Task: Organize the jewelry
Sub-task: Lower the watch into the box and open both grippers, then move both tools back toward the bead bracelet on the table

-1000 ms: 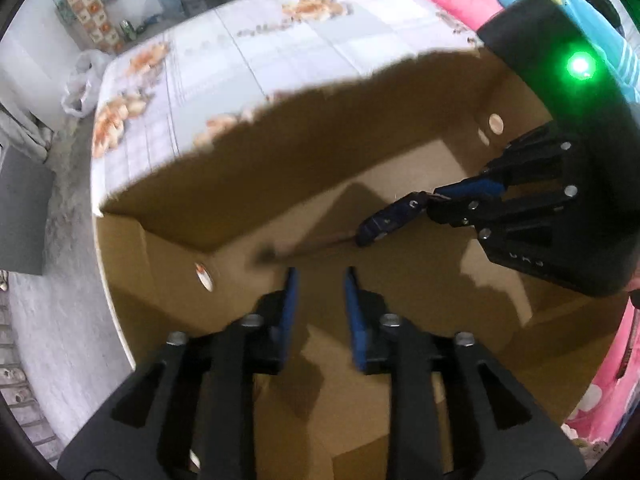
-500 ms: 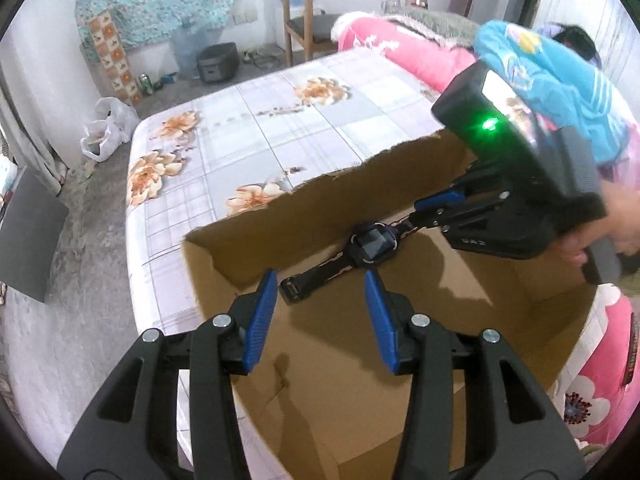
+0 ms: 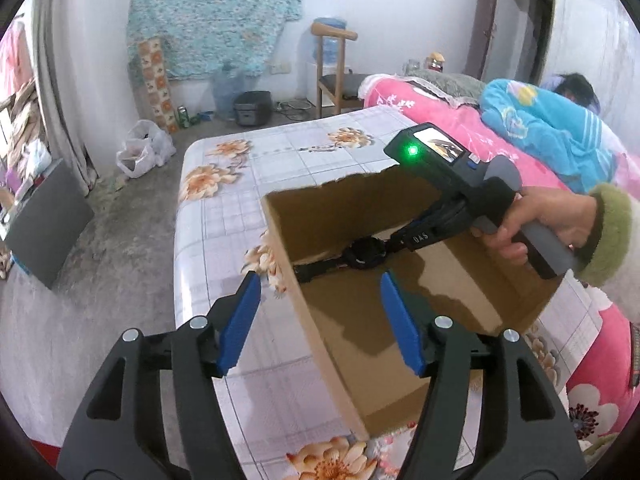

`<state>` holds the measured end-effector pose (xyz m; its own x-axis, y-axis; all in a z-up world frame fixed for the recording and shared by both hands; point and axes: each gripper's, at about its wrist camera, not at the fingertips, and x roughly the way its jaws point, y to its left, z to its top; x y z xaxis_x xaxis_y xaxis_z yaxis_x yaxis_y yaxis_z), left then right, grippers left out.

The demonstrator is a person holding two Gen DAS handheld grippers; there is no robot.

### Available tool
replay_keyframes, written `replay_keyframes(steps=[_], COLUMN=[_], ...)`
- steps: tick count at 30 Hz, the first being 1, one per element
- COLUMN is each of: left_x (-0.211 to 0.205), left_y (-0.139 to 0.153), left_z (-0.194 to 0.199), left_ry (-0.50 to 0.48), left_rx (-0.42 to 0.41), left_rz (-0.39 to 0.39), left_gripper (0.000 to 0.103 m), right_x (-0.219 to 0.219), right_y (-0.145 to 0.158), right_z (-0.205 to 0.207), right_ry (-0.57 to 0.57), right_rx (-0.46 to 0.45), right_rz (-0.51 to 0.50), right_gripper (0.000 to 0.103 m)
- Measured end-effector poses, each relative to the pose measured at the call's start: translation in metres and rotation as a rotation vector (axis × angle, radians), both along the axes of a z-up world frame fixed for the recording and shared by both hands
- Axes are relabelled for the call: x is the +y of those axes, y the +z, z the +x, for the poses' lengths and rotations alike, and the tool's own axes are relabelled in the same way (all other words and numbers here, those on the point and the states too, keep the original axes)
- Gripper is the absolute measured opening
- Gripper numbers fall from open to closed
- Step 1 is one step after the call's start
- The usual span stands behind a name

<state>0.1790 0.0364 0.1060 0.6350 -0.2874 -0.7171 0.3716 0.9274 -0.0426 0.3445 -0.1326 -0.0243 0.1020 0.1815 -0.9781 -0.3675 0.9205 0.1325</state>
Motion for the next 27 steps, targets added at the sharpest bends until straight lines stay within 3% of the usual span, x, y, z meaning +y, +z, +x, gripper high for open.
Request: replay_keyframes(steps=[3,7,10,15,18,22,25,27], left_x=[0.006,0.010,0.013,0.014,0.011,-0.004,-0.018,-0.025], left_y=[-0.007,-0.010,-0.012,-0.020,-0.037,-0.076,-0.104,-0.117], left_z=[-0.008,-0.027,-0.048,-0.090,-0.112,-0.130,-0.135,-0.136], left_ry=[0.015,0.039,0.038,0.014,0.000,-0.027,-0.033,-0.029], left_rx=[0.030,-0.012,-0.041,-0.074,-0.024,0.092,0.163,0.168], left_rz=[-0.036,-0.044,-0.053,-0.040,-0.024,0.043,0.097,0.117], left_gripper=[0.060,0.063,0.067,0.074,0.077,0.078,0.078,0.078], right_x=[0.006,0.001,-0.016,-0.047,-0.068,-0.075,-0.056,-0.057], right_y=[0.000,0.006,0.038,0.117,0.142,0.115,0.053,0.022], right_z=[-0.004,-0.004,-0.017,-0.096,-0.166,-0.232,-0.272,-0.291], right_ry=[-0.013,-0.037,-0.075,-0.096,-0.127,-0.171,-0.223,-0.239], right_rx=[-0.021,-0.017,-0.085,-0.279,-0.381,-0.330,-0.227,-0.202], right_rz=[-0.028,-0.023,-0.015,0.116,0.216,0.303,0.206,0.115], right_gripper=[0.011,0.011,0.014,0.047,0.059,0.065,0.066,0.066])
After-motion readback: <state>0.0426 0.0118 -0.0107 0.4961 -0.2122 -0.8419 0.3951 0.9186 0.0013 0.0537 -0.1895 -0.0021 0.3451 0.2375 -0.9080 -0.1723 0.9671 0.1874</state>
